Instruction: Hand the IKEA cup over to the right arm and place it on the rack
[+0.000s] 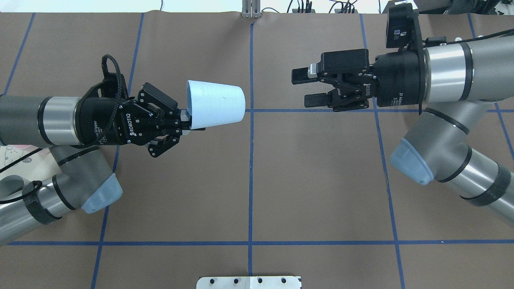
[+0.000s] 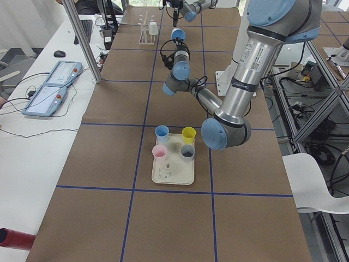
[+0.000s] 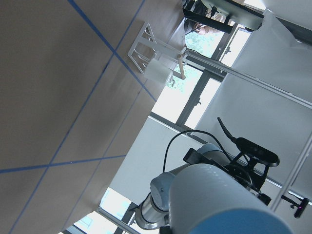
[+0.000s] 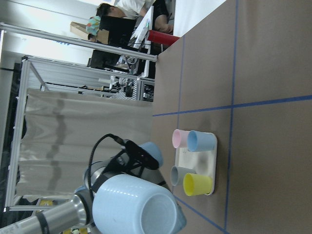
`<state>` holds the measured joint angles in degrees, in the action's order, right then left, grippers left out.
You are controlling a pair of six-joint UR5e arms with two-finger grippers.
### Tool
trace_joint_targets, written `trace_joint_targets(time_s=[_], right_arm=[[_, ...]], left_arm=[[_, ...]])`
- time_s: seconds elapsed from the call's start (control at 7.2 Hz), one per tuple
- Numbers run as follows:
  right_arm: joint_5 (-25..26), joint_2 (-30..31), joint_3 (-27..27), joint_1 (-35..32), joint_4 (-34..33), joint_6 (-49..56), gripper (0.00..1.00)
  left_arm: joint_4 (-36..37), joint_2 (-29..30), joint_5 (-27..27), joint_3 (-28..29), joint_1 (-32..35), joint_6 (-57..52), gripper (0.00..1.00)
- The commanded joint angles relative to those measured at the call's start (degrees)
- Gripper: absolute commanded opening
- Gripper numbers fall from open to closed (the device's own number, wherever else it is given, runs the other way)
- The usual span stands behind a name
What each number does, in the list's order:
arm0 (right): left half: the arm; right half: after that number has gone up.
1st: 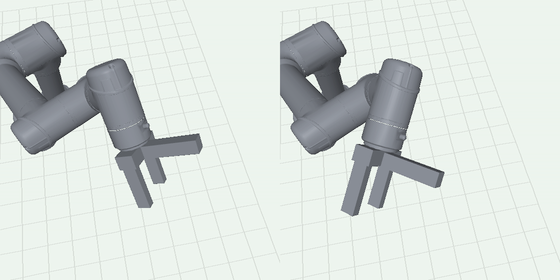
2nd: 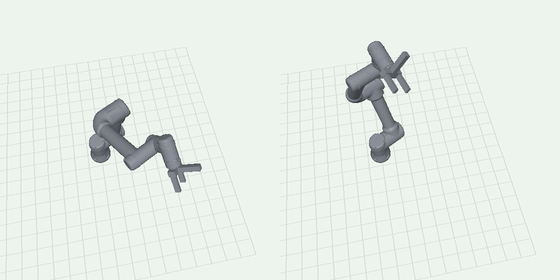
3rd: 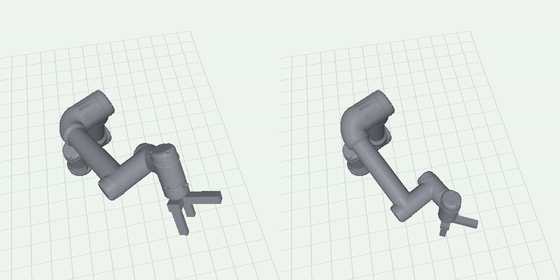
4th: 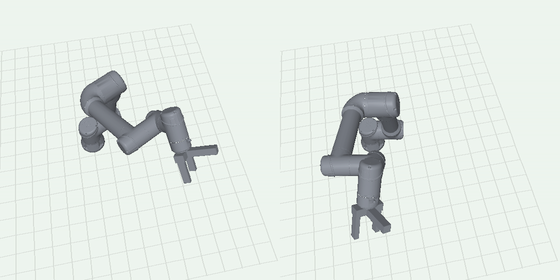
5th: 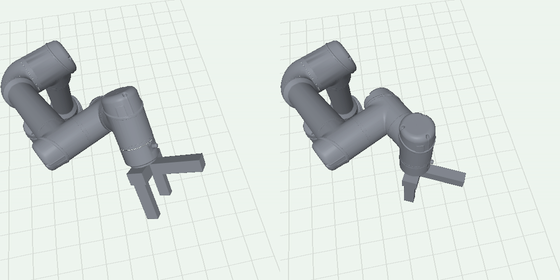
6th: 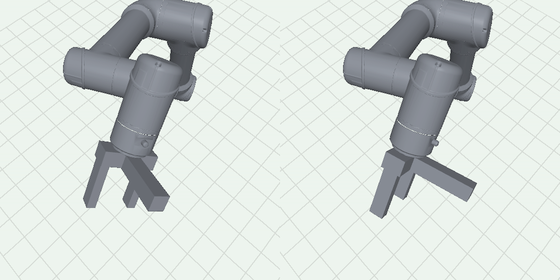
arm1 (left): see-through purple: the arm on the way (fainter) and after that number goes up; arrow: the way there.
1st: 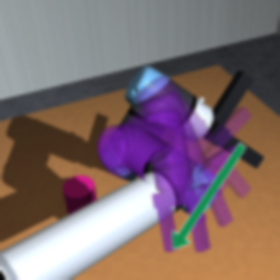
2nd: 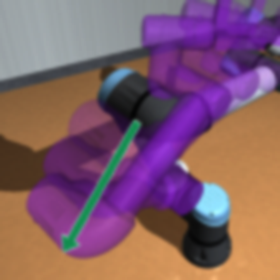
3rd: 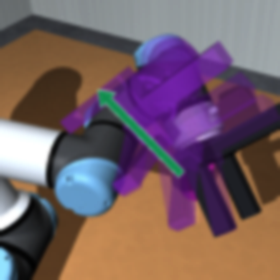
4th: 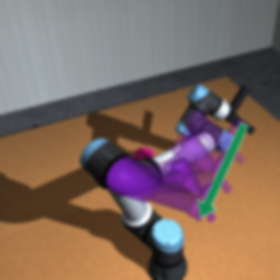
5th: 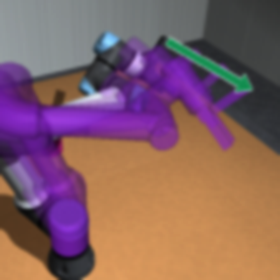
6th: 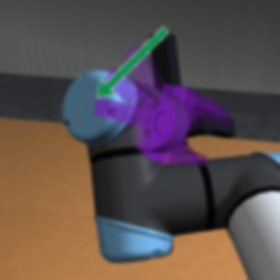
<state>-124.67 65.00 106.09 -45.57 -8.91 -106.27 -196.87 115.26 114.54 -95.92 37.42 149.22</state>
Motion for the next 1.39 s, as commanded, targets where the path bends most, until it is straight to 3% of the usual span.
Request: trace_joint_targets(time_s=[0.0,0.28,0.56,1.25], right_arm=[[7.12,-1.19,-0.09,5.99,6.52,-0.43,0.97],[14.25,-1.81,-0.18,10.48,9.94,-3.24,0.97],[16.02,-1.98,-0.18,10.76,14.42,-9.01,0.97],[17.44,-2.16,-0.79,12.35,14.8,-9.22,0.97]], left_arm=[[-7.88,1.37,-7.02,0.21,-4.53,7.45,0.0],[-12.56,1.81,-13.26,0.21,-8.57,8.63,0.0],[-12.84,2.07,-14.17,0.21,-9.38,8.54,0.0],[-12.67,4.27,-14.26,1.87,-9.73,8.19,0.0]])
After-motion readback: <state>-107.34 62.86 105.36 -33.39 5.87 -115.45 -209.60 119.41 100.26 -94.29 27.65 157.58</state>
